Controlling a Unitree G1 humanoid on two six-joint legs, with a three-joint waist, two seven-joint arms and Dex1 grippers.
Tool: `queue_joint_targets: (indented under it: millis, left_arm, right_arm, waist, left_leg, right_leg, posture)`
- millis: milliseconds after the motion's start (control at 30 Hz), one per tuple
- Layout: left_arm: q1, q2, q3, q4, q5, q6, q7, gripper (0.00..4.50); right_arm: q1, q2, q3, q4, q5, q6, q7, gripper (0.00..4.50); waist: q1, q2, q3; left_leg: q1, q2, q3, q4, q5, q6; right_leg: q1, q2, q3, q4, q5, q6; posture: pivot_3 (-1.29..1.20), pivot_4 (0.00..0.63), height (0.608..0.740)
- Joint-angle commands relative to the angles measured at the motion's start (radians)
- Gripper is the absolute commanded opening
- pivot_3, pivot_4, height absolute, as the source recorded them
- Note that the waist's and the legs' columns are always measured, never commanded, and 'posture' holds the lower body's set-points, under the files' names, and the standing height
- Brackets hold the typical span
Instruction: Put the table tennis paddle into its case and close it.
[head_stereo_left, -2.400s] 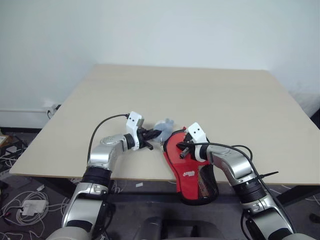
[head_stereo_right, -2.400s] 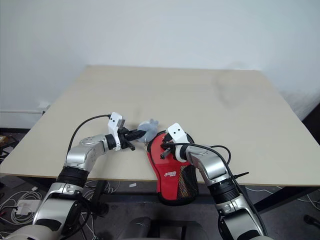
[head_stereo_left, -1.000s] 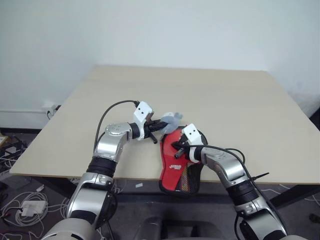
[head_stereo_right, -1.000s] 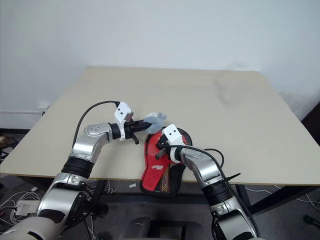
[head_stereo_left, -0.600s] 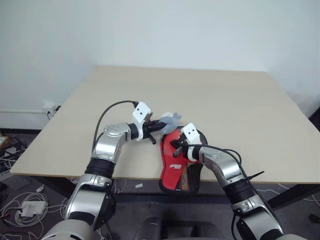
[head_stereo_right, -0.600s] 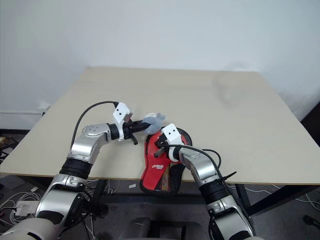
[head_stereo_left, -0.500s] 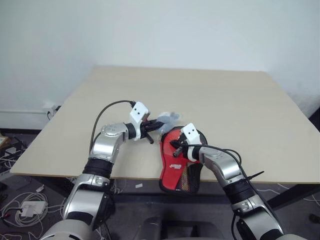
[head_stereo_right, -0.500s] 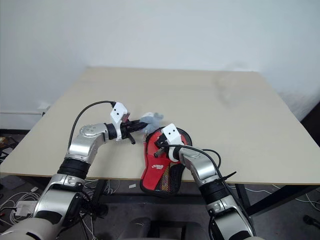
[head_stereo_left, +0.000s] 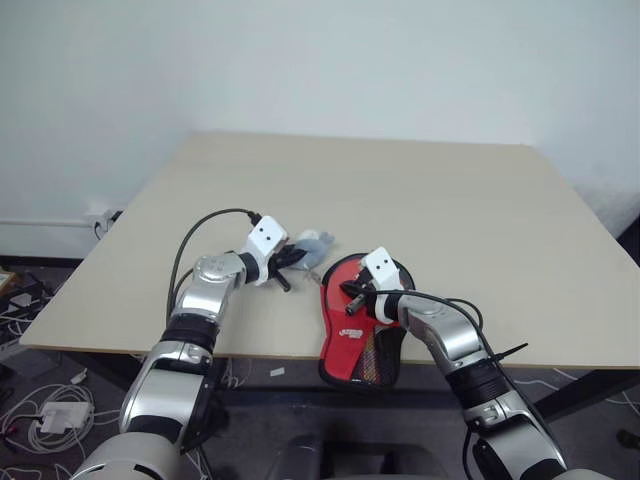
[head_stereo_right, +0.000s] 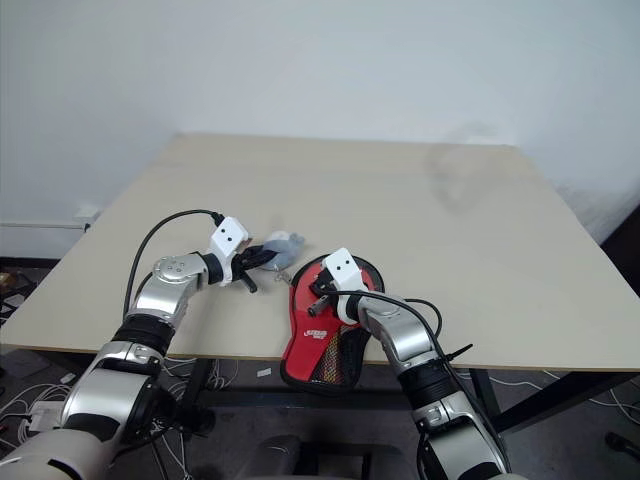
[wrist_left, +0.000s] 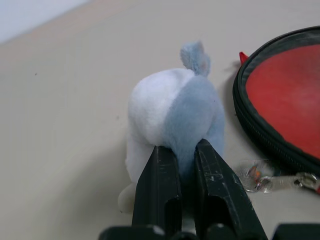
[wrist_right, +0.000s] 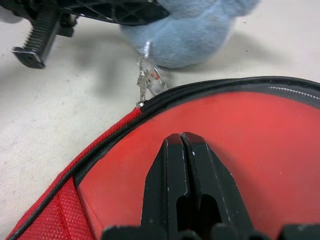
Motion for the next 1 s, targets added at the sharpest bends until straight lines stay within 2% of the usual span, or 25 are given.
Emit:
queue_joint_targets:
  millis: [33, 433, 1000]
  left_arm:
    - [-0.054, -0.02, 0.004, 0.029, 0.024, -0.067, 0.049, 0.02]
    - [-0.172, -0.117, -0.001, 0.248, 0.108, -0.186, 0.218, 0.02]
    - [-0.278, -0.16, 0.004, 0.389, 0.161, -0.221, 0.334, 0.02]
  right_arm:
    - [0.036, -0.002, 0.02, 0.034, -0.01, 0.042, 0.006, 0.0]
    - [0.045, -0.004, 0.032, 0.028, -0.013, 0.055, 0.013, 0.0]
    - [0.062, -0.005, 0.047, 0.003, -0.016, 0.077, 0.012, 0.0]
  waist:
    - [0.0, 0.0, 0.0]
    - [0.002, -0.004, -0.003]
    - [-0.001, -0.005, -0.004]
  left_leg:
    - [0.0, 0.0, 0.0, 0.0, -0.001, 0.002]
    - [0.0, 0.0, -0.001, 0.0, -0.002, 0.003]
    - [0.0, 0.0, -0.001, 0.0, -0.002, 0.004]
  right_leg:
    - [0.0, 0.0, 0.0, 0.0, 0.0, 0.0]
    - [0.0, -0.001, 0.0, 0.0, 0.0, 0.0]
    - [-0.001, -0.001, 0.001, 0.0, 0.0, 0.0]
  posture:
    - [0.0, 0.0, 0.707]
    - [0.0, 0.0, 0.707]
    - [0.0, 0.0, 0.707]
